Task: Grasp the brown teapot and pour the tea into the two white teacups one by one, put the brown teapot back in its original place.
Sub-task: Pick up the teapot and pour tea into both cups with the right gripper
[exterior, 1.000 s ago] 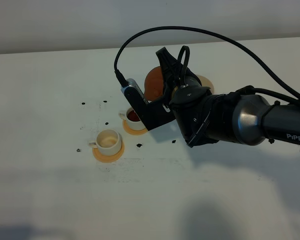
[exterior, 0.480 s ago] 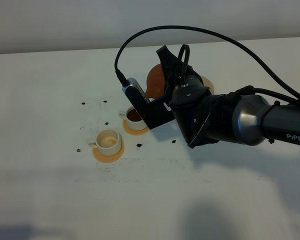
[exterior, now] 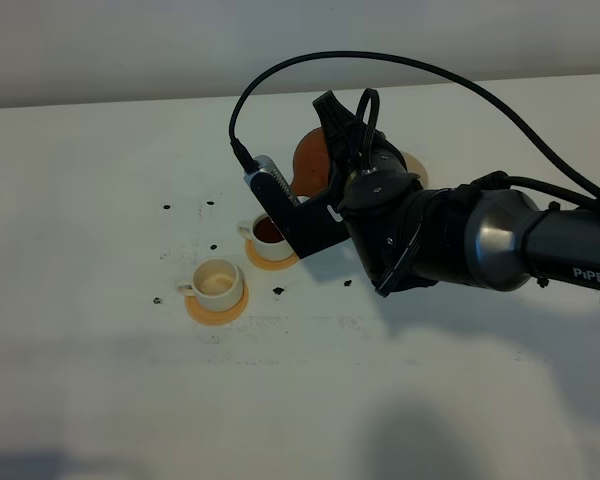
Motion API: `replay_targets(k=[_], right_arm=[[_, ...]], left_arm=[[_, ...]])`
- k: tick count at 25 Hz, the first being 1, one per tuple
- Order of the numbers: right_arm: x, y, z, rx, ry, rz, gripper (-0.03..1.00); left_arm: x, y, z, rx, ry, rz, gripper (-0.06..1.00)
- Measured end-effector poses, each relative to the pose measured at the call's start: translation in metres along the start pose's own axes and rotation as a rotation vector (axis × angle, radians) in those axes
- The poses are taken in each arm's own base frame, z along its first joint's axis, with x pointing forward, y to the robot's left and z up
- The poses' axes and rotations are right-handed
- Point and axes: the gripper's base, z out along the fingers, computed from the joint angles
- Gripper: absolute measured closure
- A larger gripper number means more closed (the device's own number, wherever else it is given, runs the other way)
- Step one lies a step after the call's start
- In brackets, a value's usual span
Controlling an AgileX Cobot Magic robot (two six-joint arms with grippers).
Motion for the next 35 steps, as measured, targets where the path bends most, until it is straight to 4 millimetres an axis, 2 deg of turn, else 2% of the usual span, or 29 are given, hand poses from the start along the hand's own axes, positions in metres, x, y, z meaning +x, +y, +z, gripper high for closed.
replay_targets(k=[7,20,24,29,31,35], right_arm=[[-0.002,0.003,0.0,-0.029,-0.017,0.06,0.87],[-0.007,0.01,-0.001,-0.127,-0.054,0.45,0.87],[-0.009,0.006,-0.004,-0.192,-0.069,0.649,0.87],[0.009,-0.029,-0.019,-0.263,-0.099,0.989,0.87],[0.019,-0.036,-0.023,-0.314,-0.095,1.106,0.87],[0.026,-0.028,-0.021,-0.466,-0.059,1.245,0.87]], left_arm=[[0.0,0.0,0.0,0.0,0.0,0.0,0.72],[0.0,0.0,0.0,0.0,0.0,0.0,0.72],[0.0,0.0,0.0,0.0,0.0,0.0,0.72],[0.0,0.0,0.0,0.0,0.0,0.0,0.72],[0.0,0.0,0.0,0.0,0.0,0.0,0.72],[0.0,0.0,0.0,0.0,0.0,0.0,0.72]])
